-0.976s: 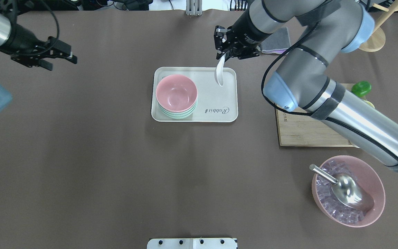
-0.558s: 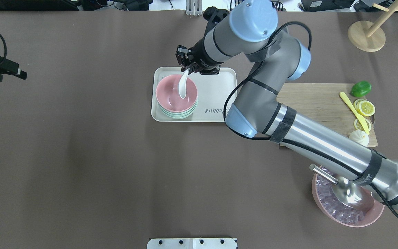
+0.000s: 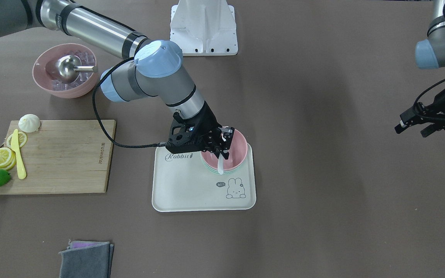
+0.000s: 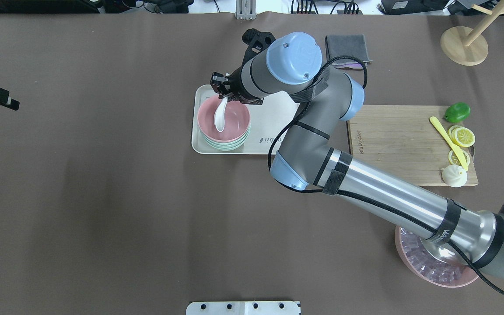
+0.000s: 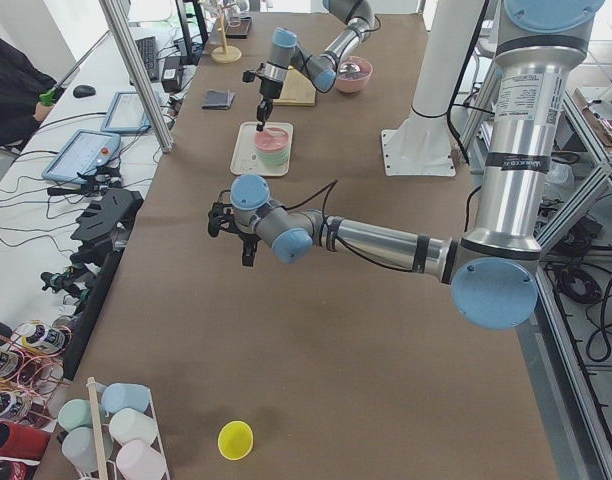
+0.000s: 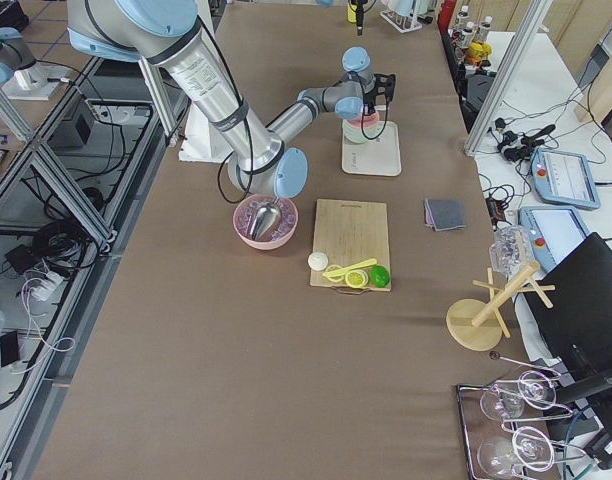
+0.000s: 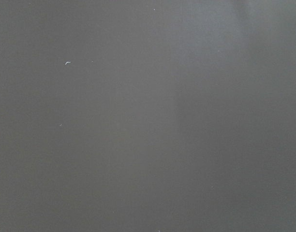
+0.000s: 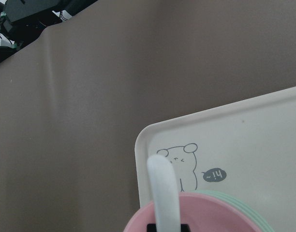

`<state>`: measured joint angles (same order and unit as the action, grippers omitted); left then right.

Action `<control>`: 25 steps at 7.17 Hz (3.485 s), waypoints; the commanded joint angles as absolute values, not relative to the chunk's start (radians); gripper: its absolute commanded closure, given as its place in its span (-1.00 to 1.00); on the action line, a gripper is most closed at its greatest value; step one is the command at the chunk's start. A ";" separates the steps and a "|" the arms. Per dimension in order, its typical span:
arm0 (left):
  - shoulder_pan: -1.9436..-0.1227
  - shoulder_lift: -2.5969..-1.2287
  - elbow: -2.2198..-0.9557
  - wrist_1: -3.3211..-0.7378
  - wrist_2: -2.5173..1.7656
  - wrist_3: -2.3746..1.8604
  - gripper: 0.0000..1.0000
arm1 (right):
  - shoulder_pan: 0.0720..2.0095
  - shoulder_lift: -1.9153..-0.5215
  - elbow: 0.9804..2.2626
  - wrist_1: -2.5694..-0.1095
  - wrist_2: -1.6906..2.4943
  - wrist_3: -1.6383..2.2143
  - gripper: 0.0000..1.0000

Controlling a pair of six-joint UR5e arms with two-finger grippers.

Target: Stack pink bowl on green and place spoon

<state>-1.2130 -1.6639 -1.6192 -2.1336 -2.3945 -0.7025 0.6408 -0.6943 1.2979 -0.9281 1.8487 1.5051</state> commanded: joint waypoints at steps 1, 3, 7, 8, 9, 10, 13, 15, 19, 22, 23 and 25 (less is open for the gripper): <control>-1.213 -1.664 -1.618 -2.134 -2.396 -0.701 -0.96 | 0.640 -0.699 1.304 -0.925 1.851 1.496 -0.99; -1.216 -1.663 -1.615 -2.146 -2.395 -0.703 -0.96 | 0.644 -0.695 1.315 -0.927 1.853 1.493 -1.00; -1.484 -1.671 -1.595 -2.091 -2.434 -0.548 -0.96 | 0.935 -0.981 1.785 -1.598 2.081 0.880 -1.00; -1.564 -1.671 -1.586 -2.027 -2.437 -0.346 -0.96 | 1.030 -1.046 1.822 -1.750 2.097 0.704 -1.00; -1.638 -1.672 -1.585 -1.884 -2.434 -0.171 -0.96 | 1.117 -1.134 1.825 -1.797 2.100 0.552 -1.00; -1.650 -1.681 -1.586 -1.744 -2.430 -0.028 -0.96 | 1.208 -1.263 1.827 -1.795 2.115 0.364 -1.00; -1.652 -1.672 -1.490 -1.736 -2.431 0.002 -0.96 | 1.475 -1.502 1.769 -1.789 2.363 0.075 -1.00; -1.651 -1.657 -1.453 -1.764 -2.402 -0.002 -0.96 | 1.549 -1.594 1.664 -1.787 2.364 -0.076 -1.00; -1.643 -1.660 -1.453 -1.769 -2.359 -0.127 -0.96 | 1.615 -1.588 1.612 -1.779 2.390 -0.103 -1.00; -1.638 -1.658 -1.462 -1.767 -2.358 -0.121 -0.96 | 1.623 -1.563 1.647 -1.778 2.388 -0.044 -1.00; -1.635 -1.658 -1.485 -1.764 -2.358 -0.126 -0.96 | 1.623 -1.554 1.658 -1.778 2.387 -0.017 -1.00; -1.544 -1.661 -1.547 -1.759 -2.355 -0.209 -0.96 | 1.623 -1.557 1.658 -1.757 2.390 -0.014 -1.00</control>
<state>-1.5957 -1.6596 -1.5067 -1.7615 -2.3564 -0.1509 1.6228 -1.5567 1.6565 -1.7734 2.3883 -0.0214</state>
